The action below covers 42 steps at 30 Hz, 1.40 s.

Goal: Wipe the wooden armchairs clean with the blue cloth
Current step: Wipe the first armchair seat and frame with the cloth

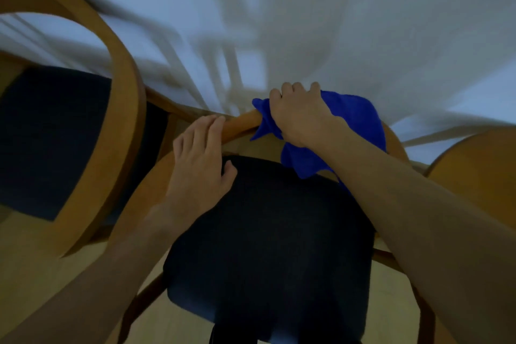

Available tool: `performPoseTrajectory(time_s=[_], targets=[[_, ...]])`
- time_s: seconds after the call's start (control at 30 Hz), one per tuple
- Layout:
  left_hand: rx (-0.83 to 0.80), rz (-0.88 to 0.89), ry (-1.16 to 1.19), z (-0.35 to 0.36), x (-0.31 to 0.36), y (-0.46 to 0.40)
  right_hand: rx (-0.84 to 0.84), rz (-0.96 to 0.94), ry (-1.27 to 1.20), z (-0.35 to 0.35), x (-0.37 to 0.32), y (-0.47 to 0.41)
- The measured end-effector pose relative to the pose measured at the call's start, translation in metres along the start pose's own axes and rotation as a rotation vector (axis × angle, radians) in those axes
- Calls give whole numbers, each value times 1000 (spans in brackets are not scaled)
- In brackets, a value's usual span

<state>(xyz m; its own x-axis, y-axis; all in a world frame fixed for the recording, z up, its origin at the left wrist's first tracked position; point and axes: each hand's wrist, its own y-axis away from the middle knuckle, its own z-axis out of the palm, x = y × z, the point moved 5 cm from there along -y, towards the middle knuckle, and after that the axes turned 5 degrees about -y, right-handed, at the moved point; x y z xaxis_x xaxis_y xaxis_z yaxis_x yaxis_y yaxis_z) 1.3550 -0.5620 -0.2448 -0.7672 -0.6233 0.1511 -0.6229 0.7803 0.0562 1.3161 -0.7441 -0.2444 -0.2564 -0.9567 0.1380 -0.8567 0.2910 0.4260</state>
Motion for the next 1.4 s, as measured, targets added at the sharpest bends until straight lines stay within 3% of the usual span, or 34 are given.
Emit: performPoseTrajectory(time_s=[0.2,0.4,0.53,0.63,0.77,0.93,1.13,1.4], targets=[[-73,-64,-22,-10,-59,24,12,-147,107,-3,-75,-22],[-40,-157,2,-28,-129,80,81,-394,26,2,-177,-28],[-68,-183,12,-31,-141,113,39,-519,26,-5,-162,-27],[-57,-171,36,-34,-138,117,16,-373,72,-15,-116,-27],[-18,-175,93,-33,-126,110,-150,-246,117,-7,-85,-23],[-18,-179,162,-20,-120,121,41,-344,91,-5,-139,-31],[49,-336,265,-12,-142,178,53,-471,123,3,-190,-25],[-55,-468,223,4,-181,276,126,-703,249,4,-274,18]])
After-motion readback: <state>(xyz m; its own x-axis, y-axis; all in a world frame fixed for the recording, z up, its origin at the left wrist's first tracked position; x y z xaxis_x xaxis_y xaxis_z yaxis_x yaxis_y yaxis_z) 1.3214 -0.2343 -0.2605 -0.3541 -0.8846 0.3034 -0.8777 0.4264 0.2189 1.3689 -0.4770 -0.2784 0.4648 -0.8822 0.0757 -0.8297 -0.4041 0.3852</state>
